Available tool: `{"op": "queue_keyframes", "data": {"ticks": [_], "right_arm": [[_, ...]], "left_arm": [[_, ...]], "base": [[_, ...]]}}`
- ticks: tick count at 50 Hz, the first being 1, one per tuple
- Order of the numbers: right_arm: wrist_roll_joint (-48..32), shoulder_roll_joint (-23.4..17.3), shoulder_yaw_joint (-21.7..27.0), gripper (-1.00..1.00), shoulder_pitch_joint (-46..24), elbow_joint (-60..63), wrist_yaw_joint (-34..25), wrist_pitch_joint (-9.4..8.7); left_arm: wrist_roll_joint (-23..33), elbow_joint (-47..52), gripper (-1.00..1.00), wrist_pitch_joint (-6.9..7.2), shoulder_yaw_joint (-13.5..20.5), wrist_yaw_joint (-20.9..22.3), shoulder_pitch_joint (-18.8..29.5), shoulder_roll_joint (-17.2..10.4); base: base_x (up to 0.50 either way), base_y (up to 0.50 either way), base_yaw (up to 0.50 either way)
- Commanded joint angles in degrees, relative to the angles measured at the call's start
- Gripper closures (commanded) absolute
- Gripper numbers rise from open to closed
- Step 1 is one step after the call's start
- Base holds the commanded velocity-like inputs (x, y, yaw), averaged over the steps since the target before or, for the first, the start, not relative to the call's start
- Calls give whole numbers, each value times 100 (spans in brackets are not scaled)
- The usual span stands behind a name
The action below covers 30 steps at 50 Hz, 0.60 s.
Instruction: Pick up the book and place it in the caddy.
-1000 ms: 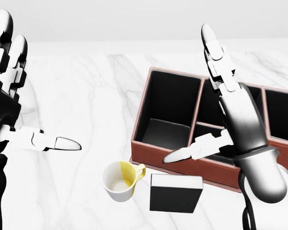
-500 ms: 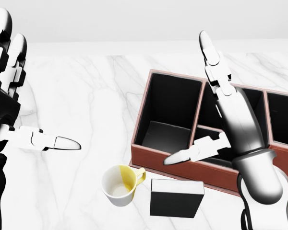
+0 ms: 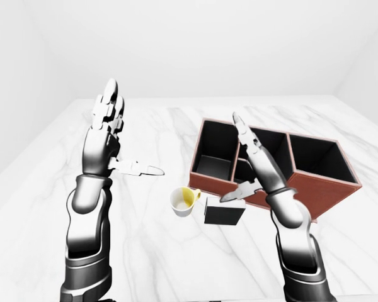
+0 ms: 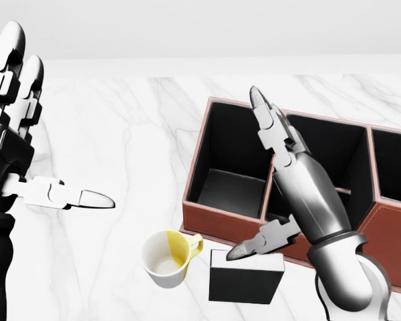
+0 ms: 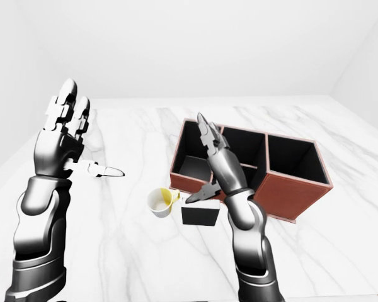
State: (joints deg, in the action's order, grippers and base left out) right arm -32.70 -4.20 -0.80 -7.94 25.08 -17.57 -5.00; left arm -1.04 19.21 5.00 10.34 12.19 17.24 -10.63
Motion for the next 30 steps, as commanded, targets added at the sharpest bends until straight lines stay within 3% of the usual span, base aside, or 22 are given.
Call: {"op": "queue_keyframes", "data": {"ticks": [1, 18, 30], "right_arm": [[-677, 143, -236, -100, 354, 285, -209, 0], [-1020, 117, -373, -100, 1112, 528, -408, 0], [-1661, 180, -453, -100, 1574, 142, 355, 0]], "left_arm": [[2, -125, -100, 0, -15, 1, -3, 5], [16, -203, -100, 0, -10, -19, 70, -23], [3, -263, -100, 0, 1, -14, 24, -10]], "base": [[0, 0, 0], [0, 0, 0], [0, 0, 0]]}}
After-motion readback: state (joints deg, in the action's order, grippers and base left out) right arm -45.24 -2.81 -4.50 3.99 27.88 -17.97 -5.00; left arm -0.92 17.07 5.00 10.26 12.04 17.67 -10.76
